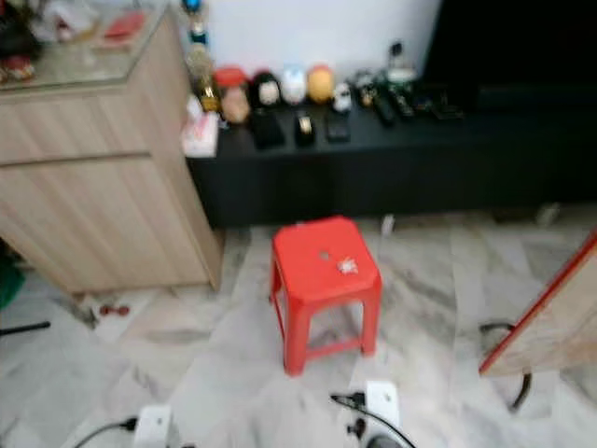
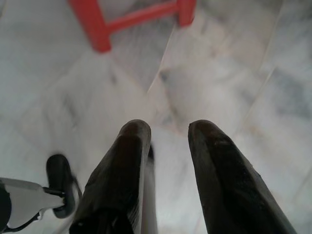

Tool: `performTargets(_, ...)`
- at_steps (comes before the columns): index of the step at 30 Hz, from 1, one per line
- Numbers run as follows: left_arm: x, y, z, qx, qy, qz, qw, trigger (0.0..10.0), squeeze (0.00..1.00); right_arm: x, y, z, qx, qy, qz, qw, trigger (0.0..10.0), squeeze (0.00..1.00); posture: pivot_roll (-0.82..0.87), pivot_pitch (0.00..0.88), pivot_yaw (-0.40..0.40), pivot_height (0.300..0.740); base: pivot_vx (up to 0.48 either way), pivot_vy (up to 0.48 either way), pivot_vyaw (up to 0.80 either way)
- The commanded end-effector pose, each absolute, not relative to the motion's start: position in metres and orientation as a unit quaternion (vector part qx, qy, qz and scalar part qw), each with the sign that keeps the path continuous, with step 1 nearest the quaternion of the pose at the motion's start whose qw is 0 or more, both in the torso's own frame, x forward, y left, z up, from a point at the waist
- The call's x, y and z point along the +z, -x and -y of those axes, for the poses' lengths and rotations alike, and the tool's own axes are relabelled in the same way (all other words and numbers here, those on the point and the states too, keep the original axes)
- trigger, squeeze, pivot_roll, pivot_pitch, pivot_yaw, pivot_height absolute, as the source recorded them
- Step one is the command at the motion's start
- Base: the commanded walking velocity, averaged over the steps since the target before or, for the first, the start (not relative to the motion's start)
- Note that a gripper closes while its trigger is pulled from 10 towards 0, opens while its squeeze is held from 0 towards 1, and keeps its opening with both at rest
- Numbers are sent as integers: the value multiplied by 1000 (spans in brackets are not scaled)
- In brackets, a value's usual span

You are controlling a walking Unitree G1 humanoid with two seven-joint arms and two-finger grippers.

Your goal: Hang keys on a hook

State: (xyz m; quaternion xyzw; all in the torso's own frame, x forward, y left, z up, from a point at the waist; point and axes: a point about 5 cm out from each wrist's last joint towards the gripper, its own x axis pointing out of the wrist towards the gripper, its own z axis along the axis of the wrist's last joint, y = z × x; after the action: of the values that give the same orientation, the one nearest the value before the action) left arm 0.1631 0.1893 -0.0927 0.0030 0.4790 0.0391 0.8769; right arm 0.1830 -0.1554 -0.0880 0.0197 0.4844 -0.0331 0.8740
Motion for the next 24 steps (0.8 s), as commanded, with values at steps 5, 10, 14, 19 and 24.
performTargets(5, -94, -156, -200, 45, -17, -492, 870, 10000, 0, -87, -186, 144, -23, -26, -484, 874, 10000, 0, -81, 55, -15, 740, 277, 0, -211)
performTargets(10, -95, -156, -199, 45, -17, -492, 870, 10000, 0, -87, -186, 144, -21, -23, -485, 874, 10000, 0, -81, 55, -15, 740, 279, 0, -564)
performTargets(14, -95, -156, -199, 44, -17, -492, 869, 10000, 0, -87, -186, 144, -21, -22, -484, 874, 10000, 0, -81, 55, -16, 740, 277, 0, -102)
performTargets(19, -95, -156, -200, 44, -17, -492, 869, 10000, 0, -87, -186, 144, -22, -23, -481, 876, 10000, 0, -81, 56, -16, 740, 278, 0, 0)
performTargets(24, -95, -156, -199, 43, -17, -492, 869, 10000, 0, -86, -188, 144, -8, -10, -476, 879, 10000, 0, -81, 56, -16, 740, 276, 0, 0)
